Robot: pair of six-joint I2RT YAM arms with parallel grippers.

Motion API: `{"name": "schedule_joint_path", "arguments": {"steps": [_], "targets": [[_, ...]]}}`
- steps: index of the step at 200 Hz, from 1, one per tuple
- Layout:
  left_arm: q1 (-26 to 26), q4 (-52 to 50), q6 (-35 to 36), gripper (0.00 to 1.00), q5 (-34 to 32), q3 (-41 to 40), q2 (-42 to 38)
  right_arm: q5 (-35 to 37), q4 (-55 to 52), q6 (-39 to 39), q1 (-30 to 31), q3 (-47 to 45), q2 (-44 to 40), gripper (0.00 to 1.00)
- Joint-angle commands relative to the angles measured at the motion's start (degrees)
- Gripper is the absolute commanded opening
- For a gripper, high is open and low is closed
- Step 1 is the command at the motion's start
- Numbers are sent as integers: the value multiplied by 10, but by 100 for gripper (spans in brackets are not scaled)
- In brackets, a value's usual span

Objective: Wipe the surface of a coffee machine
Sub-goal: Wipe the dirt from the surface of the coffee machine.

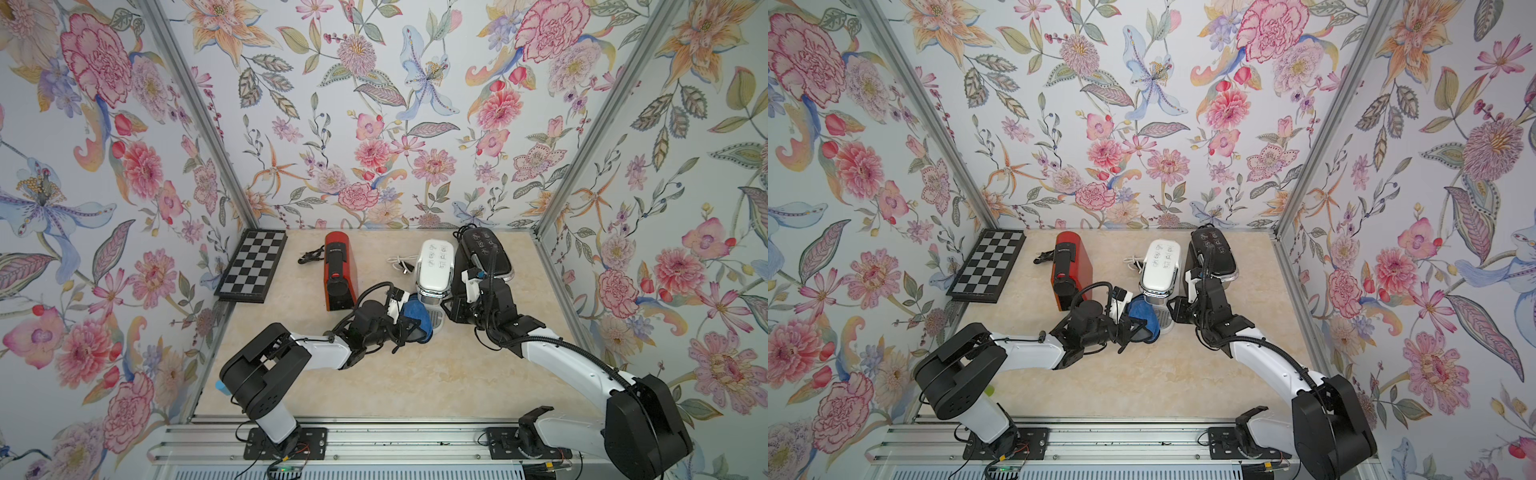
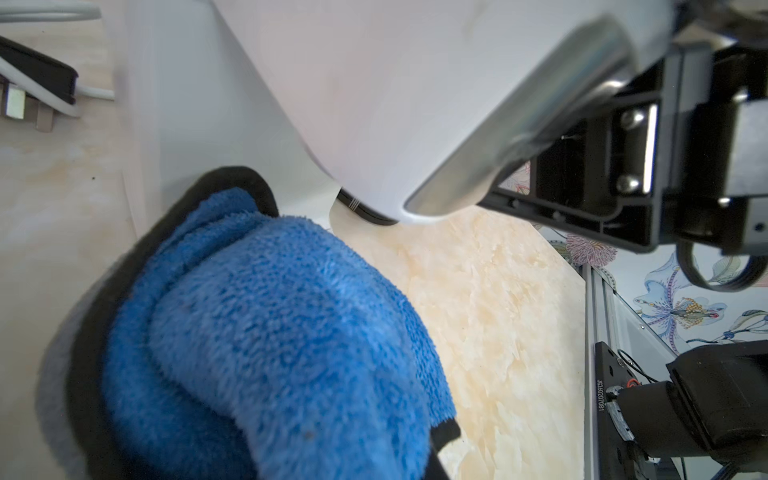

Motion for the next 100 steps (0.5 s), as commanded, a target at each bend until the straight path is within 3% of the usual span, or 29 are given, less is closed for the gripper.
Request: {"name": "schedule_joint_path", "arguments": {"steps": [1, 24, 100], "targets": [[-4, 180, -75, 0, -1, -31, 31, -3, 22, 7, 10, 0, 2, 41], [-5, 258, -117, 0, 12, -29, 74, -3, 22, 8, 11, 0, 2, 41], [-29, 253, -94, 0, 4, 24, 82, 2, 22, 11, 11, -7, -6, 42]]}}
